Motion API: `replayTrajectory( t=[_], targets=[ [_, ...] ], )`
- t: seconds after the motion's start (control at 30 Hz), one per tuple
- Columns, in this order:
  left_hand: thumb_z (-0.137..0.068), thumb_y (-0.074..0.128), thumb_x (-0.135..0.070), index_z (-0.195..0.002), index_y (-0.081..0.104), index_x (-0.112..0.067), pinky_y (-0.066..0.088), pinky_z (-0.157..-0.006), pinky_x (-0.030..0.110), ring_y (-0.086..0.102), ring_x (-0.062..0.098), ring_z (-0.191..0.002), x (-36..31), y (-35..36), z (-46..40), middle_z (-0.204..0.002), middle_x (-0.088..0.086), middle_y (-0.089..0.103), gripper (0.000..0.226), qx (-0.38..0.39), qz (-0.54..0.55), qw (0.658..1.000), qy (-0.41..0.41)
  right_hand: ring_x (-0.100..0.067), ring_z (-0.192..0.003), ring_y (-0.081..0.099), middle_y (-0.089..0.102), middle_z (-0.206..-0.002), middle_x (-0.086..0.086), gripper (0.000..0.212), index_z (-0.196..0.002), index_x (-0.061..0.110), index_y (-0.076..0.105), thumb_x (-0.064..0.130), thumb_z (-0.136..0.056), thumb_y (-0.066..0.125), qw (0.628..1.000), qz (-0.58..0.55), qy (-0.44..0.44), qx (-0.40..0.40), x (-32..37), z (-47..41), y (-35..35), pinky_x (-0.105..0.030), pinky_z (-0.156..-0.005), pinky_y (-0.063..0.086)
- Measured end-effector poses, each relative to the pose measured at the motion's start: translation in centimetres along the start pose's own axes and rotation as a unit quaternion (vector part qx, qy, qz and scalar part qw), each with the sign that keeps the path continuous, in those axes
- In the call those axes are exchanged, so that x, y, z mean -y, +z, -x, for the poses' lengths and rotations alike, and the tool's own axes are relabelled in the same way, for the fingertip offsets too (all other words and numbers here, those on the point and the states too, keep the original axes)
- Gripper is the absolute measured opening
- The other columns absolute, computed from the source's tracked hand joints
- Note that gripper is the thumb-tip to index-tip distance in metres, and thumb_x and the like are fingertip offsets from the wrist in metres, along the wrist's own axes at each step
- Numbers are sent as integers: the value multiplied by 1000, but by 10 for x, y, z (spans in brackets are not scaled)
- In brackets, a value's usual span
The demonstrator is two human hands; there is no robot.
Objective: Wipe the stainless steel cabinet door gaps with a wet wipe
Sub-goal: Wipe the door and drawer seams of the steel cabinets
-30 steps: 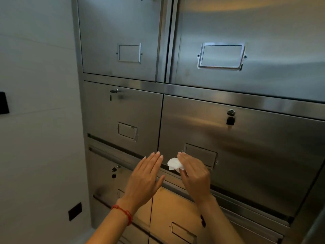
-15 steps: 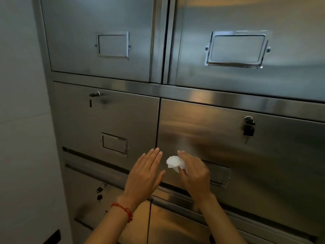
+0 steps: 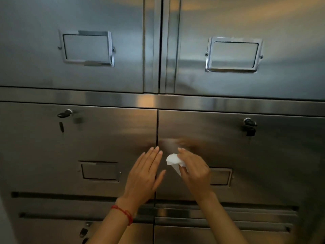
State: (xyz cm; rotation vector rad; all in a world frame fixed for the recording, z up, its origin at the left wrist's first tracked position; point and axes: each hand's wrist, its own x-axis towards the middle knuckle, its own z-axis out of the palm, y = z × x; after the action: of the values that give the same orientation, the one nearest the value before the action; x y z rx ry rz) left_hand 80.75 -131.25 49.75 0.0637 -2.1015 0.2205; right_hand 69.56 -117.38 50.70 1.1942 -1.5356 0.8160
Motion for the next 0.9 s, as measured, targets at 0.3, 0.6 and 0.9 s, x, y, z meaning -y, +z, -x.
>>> replayTrajectory(
  t=[0.3, 0.6, 0.9],
  targets=[
    [-89, 44, -32, -124, 55, 1, 46, -96, 49, 53, 30, -120, 25, -14, -29, -129, 19, 56, 49, -40, 38, 997, 51, -26, -96, 68, 70, -102, -17, 41, -97, -4, 71, -3, -59, 85, 998, 53, 19, -31, 20, -30, 2, -36, -85, 53],
    [-90, 46, -29, -126, 54, 2, 41, -102, 48, 49, 31, -124, 44, -24, -76, -131, 20, 53, 48, -85, 25, 993, 83, -28, -100, 67, 69, -104, -19, 30, -100, -6, 69, -1, -71, 75, 994, 61, 2, -95, 21, -79, 7, -37, -89, 52],
    [-94, 44, -26, -126, 54, 5, 41, -102, 50, 48, 33, -125, 55, -39, -119, -132, 22, 52, 45, -142, -3, 985, 95, -32, -99, 67, 68, -104, -21, 25, -101, -9, 68, -9, -76, 71, 987, 47, -42, -149, 7, -135, 4, -43, -82, 57]
  ],
)
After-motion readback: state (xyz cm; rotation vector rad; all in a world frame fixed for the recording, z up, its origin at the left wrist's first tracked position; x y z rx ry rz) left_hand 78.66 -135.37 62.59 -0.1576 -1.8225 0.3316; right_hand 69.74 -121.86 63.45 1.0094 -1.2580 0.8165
